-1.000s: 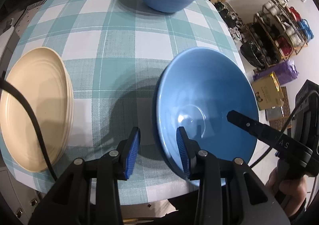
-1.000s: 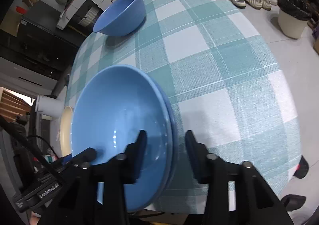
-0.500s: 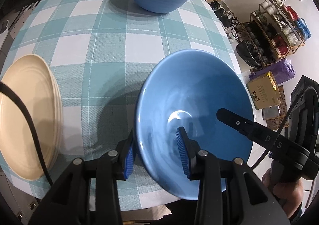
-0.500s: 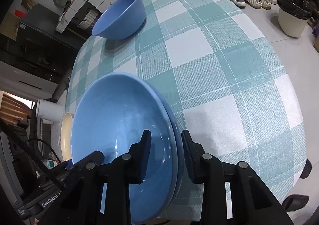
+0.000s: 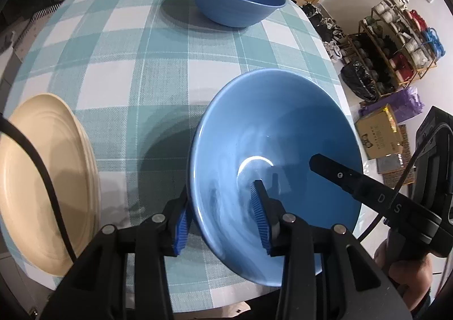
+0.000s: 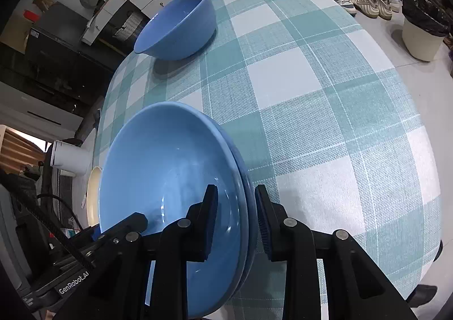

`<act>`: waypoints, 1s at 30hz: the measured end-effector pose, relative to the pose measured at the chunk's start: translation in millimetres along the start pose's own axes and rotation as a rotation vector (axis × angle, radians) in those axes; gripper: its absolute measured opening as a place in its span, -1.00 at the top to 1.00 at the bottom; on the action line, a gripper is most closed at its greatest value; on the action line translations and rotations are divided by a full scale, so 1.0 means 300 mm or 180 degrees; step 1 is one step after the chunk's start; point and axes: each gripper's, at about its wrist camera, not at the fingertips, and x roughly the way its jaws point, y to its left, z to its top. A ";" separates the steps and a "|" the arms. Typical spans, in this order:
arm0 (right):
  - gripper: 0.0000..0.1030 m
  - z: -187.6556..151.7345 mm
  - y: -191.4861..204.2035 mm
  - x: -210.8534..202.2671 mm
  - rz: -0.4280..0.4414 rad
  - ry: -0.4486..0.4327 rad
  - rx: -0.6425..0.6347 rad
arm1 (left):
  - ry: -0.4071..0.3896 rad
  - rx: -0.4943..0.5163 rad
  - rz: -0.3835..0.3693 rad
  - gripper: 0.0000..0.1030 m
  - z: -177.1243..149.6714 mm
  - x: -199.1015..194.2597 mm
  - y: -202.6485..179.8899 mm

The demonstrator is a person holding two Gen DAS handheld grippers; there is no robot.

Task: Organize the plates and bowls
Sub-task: 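Lower the nested blue bowls with both grippers onto the tablecloth beside the plates, then open both grippers and withdraw them from the nested bowls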

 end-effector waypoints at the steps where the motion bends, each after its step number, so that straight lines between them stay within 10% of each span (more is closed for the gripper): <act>1: 0.45 -0.001 -0.002 -0.001 0.0009 0.0000 0.0003 | 0.0031 -0.0025 -0.0002 0.22 -0.002 0.007 0.007; 10: 0.41 -0.025 -0.020 -0.105 -0.0047 -0.0445 -0.0106 | -0.0107 -0.0249 0.0138 0.06 -0.025 -0.024 0.083; 15: 0.38 -0.035 -0.022 -0.225 0.0040 -0.0804 -0.0181 | -0.0355 0.0159 0.0464 0.00 -0.051 -0.085 0.040; 24: -0.02 -0.101 0.099 -0.369 0.0210 -0.1450 -0.0618 | -0.1168 0.0439 0.0542 -0.02 -0.092 -0.254 -0.021; 30: -0.67 -0.175 0.188 -0.396 0.0151 -0.1906 -0.0945 | -0.1600 0.0717 0.0710 -0.05 -0.128 -0.316 -0.073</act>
